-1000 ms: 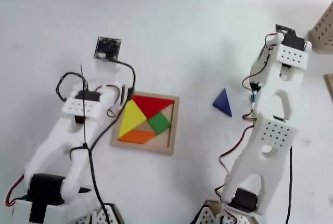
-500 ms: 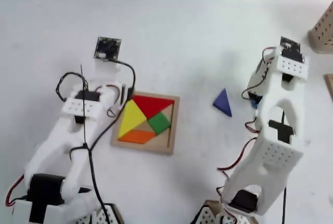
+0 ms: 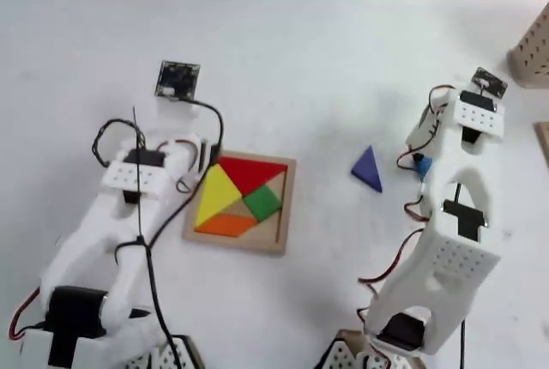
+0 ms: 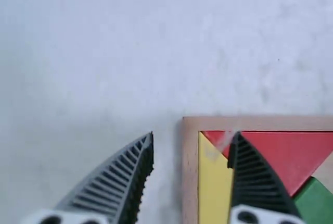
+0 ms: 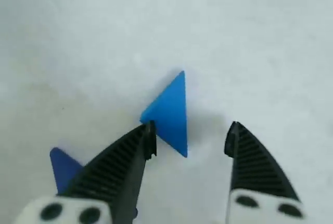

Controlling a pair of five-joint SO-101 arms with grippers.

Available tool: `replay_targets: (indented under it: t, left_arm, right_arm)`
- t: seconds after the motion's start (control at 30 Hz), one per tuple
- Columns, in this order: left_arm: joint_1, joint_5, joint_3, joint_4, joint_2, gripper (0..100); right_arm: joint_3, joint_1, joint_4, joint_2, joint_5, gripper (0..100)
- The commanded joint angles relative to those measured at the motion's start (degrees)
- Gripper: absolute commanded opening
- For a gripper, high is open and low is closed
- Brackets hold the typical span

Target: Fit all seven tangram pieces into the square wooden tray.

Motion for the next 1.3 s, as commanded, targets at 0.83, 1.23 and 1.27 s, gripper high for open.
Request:
replay_targets:
  t: [0.83,1.23,1.27]
  left_arm:
    - [-0.22,-0.35,-2.9,0.44,-0.4,24]
    - [-0.48,-0.35,-3.16,1.58,-0.48,24]
    - [-0.48,-0.35,-3.16,1.58,-0.48,24]
  right_arm:
    - [-6.77,-1.27,-1.01,5.49,-0.79,21.4]
    - [-6.95,-1.45,0.4,5.85,5.54,2.9]
    - [-6.95,-1.45,1.19,5.76,5.63,2.4]
